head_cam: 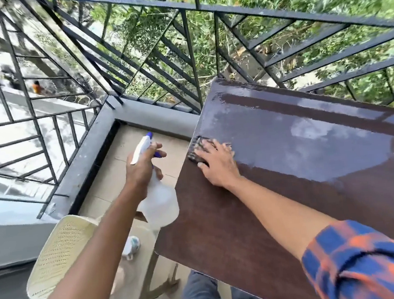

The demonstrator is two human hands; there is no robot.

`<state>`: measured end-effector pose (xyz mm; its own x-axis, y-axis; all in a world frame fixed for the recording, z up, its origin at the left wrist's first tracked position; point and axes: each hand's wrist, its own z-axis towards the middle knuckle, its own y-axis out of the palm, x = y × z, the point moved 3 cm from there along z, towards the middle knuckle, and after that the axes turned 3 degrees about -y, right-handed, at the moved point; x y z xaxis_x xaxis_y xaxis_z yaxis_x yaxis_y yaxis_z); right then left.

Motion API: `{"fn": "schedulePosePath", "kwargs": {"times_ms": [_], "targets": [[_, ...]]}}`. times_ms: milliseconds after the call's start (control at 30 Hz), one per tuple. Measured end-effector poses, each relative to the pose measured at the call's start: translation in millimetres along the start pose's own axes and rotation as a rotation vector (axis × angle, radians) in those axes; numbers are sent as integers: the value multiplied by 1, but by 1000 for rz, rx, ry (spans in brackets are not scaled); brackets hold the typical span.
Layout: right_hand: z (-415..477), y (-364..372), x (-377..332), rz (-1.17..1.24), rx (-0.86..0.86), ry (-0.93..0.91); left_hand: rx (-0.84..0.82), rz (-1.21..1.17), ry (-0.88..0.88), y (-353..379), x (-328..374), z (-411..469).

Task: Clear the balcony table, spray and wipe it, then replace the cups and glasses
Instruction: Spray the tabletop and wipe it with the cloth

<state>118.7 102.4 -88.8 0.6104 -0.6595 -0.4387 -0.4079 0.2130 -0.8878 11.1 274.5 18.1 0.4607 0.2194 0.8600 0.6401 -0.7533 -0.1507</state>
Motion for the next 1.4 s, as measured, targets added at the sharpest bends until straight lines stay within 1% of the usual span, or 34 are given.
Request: {"fn": "schedulePosePath", "kwargs": {"times_ms": [67, 100, 133, 167, 233, 300, 400, 467, 500, 567, 633, 667, 800, 867, 1033, 1100, 1167, 1233, 1267, 1400], "targets": [[-20, 20, -22, -31, -109, -308, -26, 7, -8, 3, 5, 20], [-26, 28, -27, -29, -159, -432, -42, 15, -17, 6, 7, 31], [-26, 30, -25, -16, -184, -512, -53, 22, -28, 9, 9, 40], [-18, 27, -21, -5, -188, -550, -64, 28, -45, 11, 11, 50], [8, 14, -8, -19, -150, -540, -92, 33, -62, 18, 17, 67], [47, -6, 16, -9, -75, -394, -122, 22, -59, 26, 24, 80], [113, -43, 67, 32, 41, -65, -148, 1, -52, 34, 34, 99], [142, -59, 91, 57, 40, 87, -163, 11, -50, 38, 38, 112], [152, -63, 99, 69, 48, 128, -178, 13, -49, 41, 41, 120], [155, -61, 98, 84, 99, 175, -210, 28, -45, 47, 45, 135], [138, -49, 82, 90, 126, 193, -218, 35, -49, 54, 48, 148], [126, -40, 73, 96, 120, 166, -220, 36, -48, 57, 50, 155], [90, -20, 59, 53, 72, -77, -298, 91, -17, 75, 57, 179], [103, -27, 69, 56, 60, -75, -325, 119, -12, 83, 60, 192], [184, -67, 102, 76, 75, 205, -353, 145, -12, 101, 70, 206], [206, -81, 115, 101, 87, 264, -367, 149, -7, 108, 72, 209], [211, -84, 125, 97, 79, 284, -375, 144, -8, 115, 73, 211], [199, -85, 138, 93, 124, 332, -374, 148, 2, 119, 73, 212], [186, -87, 149, 89, 171, 399, -379, 153, 8, 122, 73, 212], [93, -105, 215, 25, 355, 800, -414, 176, 13, 127, 68, 209]]}}
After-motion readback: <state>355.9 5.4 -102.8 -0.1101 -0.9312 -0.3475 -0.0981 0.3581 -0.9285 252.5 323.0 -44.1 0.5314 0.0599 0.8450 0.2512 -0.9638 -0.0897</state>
